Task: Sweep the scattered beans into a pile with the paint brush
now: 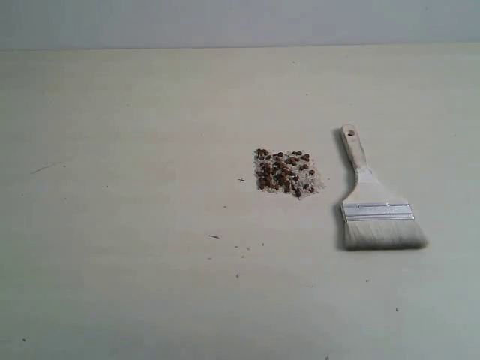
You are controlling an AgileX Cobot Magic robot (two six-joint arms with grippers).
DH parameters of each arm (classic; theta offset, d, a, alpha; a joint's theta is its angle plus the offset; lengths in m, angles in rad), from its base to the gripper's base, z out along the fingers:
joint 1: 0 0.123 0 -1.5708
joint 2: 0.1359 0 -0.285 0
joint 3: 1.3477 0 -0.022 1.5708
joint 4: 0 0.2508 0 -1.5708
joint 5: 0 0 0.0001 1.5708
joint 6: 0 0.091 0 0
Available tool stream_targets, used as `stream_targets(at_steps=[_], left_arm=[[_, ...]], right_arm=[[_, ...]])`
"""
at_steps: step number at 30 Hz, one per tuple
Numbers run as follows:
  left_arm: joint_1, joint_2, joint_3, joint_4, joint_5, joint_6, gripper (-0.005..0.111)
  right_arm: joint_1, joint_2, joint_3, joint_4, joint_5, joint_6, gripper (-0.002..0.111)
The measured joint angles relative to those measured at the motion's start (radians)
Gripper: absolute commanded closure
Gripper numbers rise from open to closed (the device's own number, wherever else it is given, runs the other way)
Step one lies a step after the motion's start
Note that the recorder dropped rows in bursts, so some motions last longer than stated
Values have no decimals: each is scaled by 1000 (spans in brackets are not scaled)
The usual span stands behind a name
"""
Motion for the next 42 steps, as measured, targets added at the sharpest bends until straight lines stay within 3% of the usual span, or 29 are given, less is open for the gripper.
stream_targets(at_steps=[27, 33, 37, 42], left_arm=[[0, -35, 0, 8, 15, -11, 107], [0, -195, 0, 109, 134, -105, 107], [0, -291, 0, 127, 318, -229, 107], [0, -307, 1, 127, 432, -297, 107]], right_arm=[[0, -4, 0, -8, 37, 4, 108], [0, -4, 0, -2, 37, 4, 108], [0, -4, 0, 3, 37, 4, 108], [0, -4, 0, 5, 37, 4, 108]])
